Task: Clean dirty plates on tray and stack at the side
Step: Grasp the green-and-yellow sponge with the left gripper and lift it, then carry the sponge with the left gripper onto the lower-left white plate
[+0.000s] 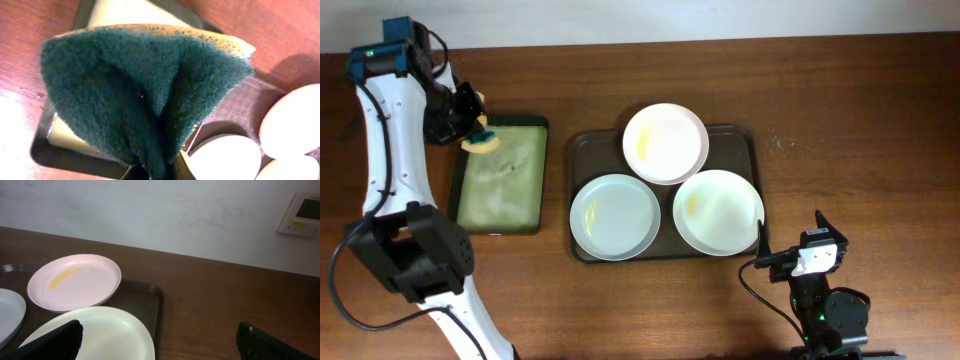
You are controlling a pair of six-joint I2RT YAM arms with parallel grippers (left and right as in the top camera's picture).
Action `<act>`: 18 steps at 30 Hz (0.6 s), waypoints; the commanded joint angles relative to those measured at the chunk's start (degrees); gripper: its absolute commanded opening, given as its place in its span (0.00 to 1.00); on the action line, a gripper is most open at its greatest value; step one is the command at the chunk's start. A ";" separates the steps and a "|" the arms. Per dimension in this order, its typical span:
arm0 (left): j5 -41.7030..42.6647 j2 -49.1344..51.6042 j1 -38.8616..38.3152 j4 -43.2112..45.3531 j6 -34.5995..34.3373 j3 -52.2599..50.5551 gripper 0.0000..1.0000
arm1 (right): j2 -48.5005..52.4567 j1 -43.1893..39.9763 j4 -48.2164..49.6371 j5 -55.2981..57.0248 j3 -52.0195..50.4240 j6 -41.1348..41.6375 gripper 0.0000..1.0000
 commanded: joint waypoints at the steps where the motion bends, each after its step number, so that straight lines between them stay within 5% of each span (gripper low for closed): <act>1: 1.79 -0.48 -0.57 4.57 -0.35 -12.55 0.00 | -0.33 0.26 -0.22 0.33 -0.37 -0.39 0.98; 6: 1.60 -0.66 -0.22 11.08 -0.26 -22.53 0.00 | -0.33 0.26 -0.22 0.31 -0.37 -0.39 0.98; 13: 1.57 -0.81 -0.07 -6.03 1.25 -1.20 0.00 | -0.33 0.26 -0.22 0.33 -0.37 -0.39 0.98; 18: 0.94 -0.26 -2.71 5.55 3.26 -17.70 0.00 | -0.33 0.26 -0.22 0.31 -0.37 -0.39 0.98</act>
